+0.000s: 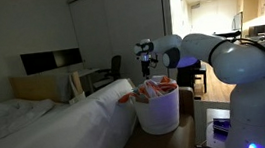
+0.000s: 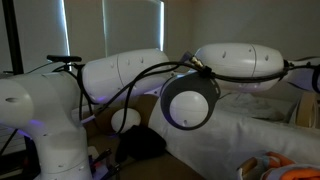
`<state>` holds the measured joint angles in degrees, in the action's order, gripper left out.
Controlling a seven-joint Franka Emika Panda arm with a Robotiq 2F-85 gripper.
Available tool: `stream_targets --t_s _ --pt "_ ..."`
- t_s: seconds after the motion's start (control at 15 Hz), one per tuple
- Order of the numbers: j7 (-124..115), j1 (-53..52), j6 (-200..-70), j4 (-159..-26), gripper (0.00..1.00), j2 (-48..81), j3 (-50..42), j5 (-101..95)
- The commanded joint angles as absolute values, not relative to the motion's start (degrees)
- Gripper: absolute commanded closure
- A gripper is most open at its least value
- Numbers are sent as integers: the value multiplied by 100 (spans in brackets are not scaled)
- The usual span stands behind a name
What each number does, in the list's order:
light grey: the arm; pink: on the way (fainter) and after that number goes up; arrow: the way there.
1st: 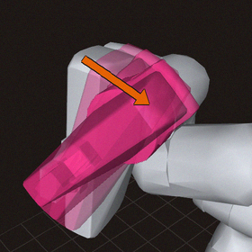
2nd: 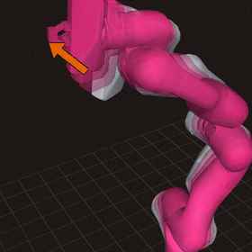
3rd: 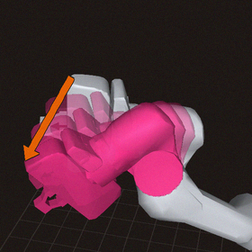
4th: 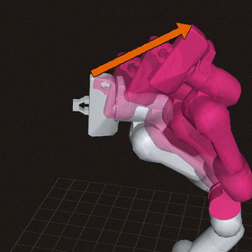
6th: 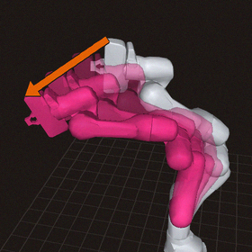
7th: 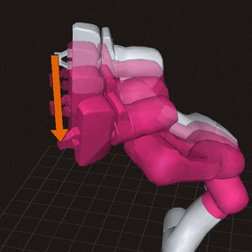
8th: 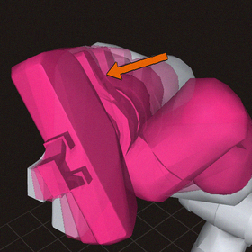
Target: Pick the towel and put it in the bag
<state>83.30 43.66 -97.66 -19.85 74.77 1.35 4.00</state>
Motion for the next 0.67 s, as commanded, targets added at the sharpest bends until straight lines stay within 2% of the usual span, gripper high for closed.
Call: stream_targets --t_s 0.0,0.6 --pt "7957 4306 -9714 -1983 0 7204 223 523" --pt "6224 3782 -9701 -1976 0 6504 134 453"
